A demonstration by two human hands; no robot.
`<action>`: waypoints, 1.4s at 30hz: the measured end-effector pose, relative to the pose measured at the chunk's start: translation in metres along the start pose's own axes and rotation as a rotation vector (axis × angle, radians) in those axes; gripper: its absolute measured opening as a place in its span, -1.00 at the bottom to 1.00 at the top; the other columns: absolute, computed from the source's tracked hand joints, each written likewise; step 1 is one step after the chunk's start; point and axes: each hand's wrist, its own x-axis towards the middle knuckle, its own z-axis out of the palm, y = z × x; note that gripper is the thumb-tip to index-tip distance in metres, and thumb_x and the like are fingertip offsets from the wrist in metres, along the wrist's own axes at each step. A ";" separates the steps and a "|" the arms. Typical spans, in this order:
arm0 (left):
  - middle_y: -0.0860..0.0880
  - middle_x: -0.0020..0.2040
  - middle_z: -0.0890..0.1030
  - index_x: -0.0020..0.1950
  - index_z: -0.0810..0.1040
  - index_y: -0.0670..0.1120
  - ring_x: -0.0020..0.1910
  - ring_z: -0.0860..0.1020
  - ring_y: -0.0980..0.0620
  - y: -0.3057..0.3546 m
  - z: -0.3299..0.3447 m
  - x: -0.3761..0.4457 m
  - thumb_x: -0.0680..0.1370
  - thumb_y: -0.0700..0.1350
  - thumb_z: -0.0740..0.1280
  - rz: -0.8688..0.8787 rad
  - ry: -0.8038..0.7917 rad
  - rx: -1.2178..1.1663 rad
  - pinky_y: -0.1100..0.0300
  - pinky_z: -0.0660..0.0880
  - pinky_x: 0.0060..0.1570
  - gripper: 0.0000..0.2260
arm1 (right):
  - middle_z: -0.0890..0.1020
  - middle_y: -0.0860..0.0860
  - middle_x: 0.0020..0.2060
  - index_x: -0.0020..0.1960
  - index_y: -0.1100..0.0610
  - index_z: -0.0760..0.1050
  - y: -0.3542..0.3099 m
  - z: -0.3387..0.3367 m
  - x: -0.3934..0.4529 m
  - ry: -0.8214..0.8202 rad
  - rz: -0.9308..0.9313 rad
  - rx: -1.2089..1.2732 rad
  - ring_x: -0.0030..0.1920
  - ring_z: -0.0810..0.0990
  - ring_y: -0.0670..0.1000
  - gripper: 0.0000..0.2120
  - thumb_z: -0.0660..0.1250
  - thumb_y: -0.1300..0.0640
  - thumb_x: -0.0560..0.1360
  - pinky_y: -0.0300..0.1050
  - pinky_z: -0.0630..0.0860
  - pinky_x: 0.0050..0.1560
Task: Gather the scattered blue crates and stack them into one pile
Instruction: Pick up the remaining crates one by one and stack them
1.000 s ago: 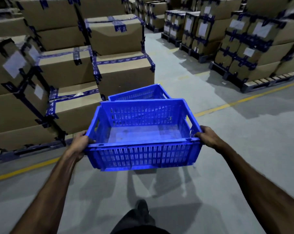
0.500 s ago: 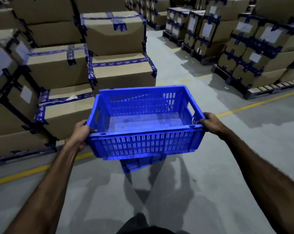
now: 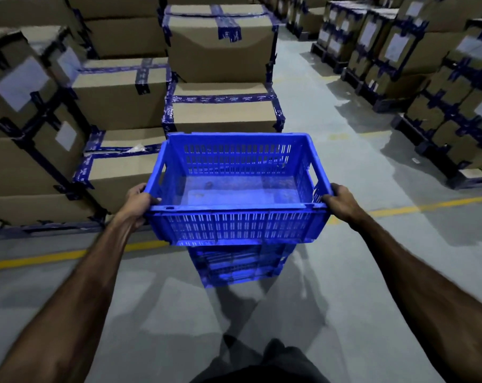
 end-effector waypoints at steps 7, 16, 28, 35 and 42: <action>-0.11 -0.17 0.59 -0.04 0.57 -0.10 -0.23 0.52 -0.04 -0.008 0.025 0.051 0.50 -0.48 0.30 0.001 0.043 -0.008 0.22 0.54 -0.27 -0.72 | 0.66 0.14 -0.04 0.10 0.09 0.53 0.011 0.014 0.058 -0.004 0.018 -0.018 -0.04 0.62 0.23 -0.67 0.24 0.06 0.36 0.19 0.61 0.00; -0.11 -0.03 0.71 0.11 0.68 -0.04 -0.11 0.63 -0.10 -0.051 0.026 0.103 0.45 -0.28 0.39 -0.060 0.073 0.021 -0.12 0.60 -0.04 -0.72 | 0.63 0.07 -0.02 0.19 0.02 0.52 0.022 0.045 0.084 0.023 -0.046 -0.004 -0.03 0.57 0.19 -0.67 0.22 0.10 0.44 0.08 0.55 0.01; -0.06 -0.12 0.64 -0.11 0.66 0.01 -0.14 0.55 -0.04 -0.066 0.040 0.085 0.44 0.10 0.48 -0.020 0.220 -0.134 -0.02 0.50 -0.10 -0.82 | 0.68 0.07 -0.03 0.03 0.00 0.55 0.031 0.047 0.082 -0.001 0.056 0.209 0.03 0.66 0.19 -0.64 0.27 -0.27 0.50 0.22 0.63 0.03; 0.03 -0.11 0.60 -0.09 0.54 -0.02 -0.11 0.52 0.00 -0.077 0.046 0.038 0.63 0.08 0.36 -0.026 0.245 -0.243 0.03 0.42 -0.14 -0.80 | 0.69 -0.08 0.09 0.15 -0.10 0.59 0.036 0.049 0.042 0.027 -0.013 0.410 -0.02 0.66 -0.17 -0.70 0.39 -0.25 0.54 -0.10 0.55 -0.09; -0.12 -0.04 0.68 0.19 0.68 -0.16 -0.16 0.60 -0.05 -0.065 0.026 0.045 0.54 -0.01 0.50 0.019 0.162 -0.174 0.26 0.51 -0.38 -0.69 | 0.72 -0.04 -0.18 0.03 0.01 0.64 0.035 0.050 0.037 0.161 -0.024 0.354 -0.19 0.67 -0.10 -0.63 0.50 -0.27 0.44 -0.21 0.55 -0.20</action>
